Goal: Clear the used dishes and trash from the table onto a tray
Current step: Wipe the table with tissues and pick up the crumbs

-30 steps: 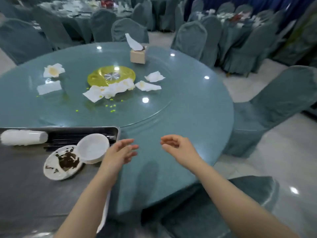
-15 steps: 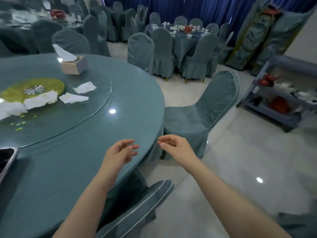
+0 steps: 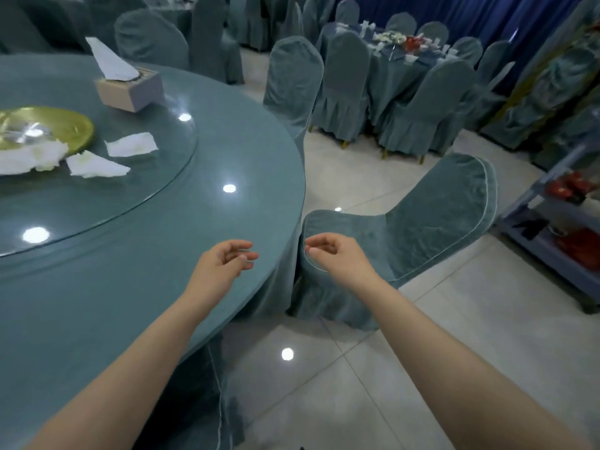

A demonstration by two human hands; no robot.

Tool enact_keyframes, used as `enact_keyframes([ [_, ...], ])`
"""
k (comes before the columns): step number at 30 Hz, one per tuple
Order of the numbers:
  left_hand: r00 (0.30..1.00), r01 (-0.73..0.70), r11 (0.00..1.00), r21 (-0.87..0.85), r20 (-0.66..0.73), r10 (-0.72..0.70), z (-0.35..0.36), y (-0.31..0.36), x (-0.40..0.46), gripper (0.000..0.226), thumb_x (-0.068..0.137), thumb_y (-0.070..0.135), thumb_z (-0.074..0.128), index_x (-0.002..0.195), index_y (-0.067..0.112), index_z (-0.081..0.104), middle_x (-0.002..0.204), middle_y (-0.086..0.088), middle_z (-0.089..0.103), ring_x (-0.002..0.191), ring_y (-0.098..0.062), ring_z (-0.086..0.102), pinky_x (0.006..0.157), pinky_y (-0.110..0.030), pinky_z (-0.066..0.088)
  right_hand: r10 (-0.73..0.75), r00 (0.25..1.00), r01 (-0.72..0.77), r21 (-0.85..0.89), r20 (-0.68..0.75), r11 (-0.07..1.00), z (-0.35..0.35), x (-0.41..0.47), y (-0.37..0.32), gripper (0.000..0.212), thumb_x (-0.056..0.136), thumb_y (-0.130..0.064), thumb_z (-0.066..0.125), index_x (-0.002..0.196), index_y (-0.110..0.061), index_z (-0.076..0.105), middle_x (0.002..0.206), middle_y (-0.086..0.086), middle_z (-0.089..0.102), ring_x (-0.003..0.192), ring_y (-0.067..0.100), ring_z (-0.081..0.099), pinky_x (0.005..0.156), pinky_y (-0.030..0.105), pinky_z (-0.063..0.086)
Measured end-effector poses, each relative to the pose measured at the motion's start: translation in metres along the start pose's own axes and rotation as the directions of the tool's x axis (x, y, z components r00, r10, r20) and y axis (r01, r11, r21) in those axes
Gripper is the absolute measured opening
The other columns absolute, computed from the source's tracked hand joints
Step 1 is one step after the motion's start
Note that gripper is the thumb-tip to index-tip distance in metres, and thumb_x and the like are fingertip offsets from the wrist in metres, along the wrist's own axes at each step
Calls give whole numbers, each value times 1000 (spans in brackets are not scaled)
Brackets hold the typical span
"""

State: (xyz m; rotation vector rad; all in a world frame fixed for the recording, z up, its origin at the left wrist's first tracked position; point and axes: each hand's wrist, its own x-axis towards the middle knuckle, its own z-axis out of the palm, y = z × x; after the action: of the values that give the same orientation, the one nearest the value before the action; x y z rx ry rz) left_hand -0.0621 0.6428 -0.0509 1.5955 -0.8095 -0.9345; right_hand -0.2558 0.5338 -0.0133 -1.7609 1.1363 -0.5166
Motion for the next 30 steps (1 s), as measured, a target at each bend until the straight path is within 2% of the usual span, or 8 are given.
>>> enact_keyframes([
  [4,988,44,999,-23,-149,-47,-2,11,22,24,94,0,46,109,12,59,97,-1,69,82,-13,65,75,-26,45,-24,993,27,-25,115,999,-2,60,2,17,90,-14,62,105,-14,69,102,-4,69,96,7,63,78,6,45],
  [8,932,77,995,-70,-350,-96,-15,17,33,25,93,-3,45,107,12,58,96,-4,68,81,-14,64,72,-25,43,-75,963,93,-58,258,994,9,121,-14,18,89,-13,62,106,-11,69,106,3,70,99,13,64,90,23,48],
  [13,797,65,978,-199,-579,-171,-21,8,26,25,92,-1,48,101,18,60,97,-1,70,84,-15,64,73,-27,42,-179,887,227,-65,425,972,45,186,-39,17,89,-14,62,105,-13,69,101,2,69,92,12,61,85,26,48],
  [17,648,55,955,-290,-717,-255,-32,-6,15,28,90,-4,50,105,16,61,104,-2,68,87,-18,63,72,-25,42,-208,805,297,-74,555,952,89,213,-51,17,89,-13,60,102,-14,71,96,0,69,86,10,59,75,22,47],
  [21,516,62,955,-289,-810,-279,-64,-19,11,31,88,-3,55,109,19,61,105,3,68,86,-10,64,74,-24,43,-231,733,365,-84,640,927,136,239,-65,17,89,-14,60,99,-16,72,86,-7,66,74,6,56,54,7,40],
  [24,451,60,957,-285,-847,-281,-93,-29,23,32,87,-3,56,109,20,62,106,3,68,88,-11,64,74,-24,43,-229,704,384,-89,672,919,167,265,-79,18,89,-15,59,102,-16,71,91,-5,67,79,6,58,64,14,42],
  [26,440,67,955,-288,-851,-287,-113,-34,39,31,88,-3,55,110,18,62,107,1,67,89,-13,63,74,-24,43,-215,703,372,-93,678,924,185,282,-87,16,90,-15,59,102,-16,70,95,-4,67,85,9,59,72,19,44],
  [30,435,103,952,-288,-848,-303,-147,-42,78,30,88,-5,55,112,12,60,112,-4,65,98,-17,60,78,-25,42,-175,716,373,-158,676,914,211,320,-92,14,89,-18,59,99,-22,68,95,-9,66,89,9,61,77,21,46],
])
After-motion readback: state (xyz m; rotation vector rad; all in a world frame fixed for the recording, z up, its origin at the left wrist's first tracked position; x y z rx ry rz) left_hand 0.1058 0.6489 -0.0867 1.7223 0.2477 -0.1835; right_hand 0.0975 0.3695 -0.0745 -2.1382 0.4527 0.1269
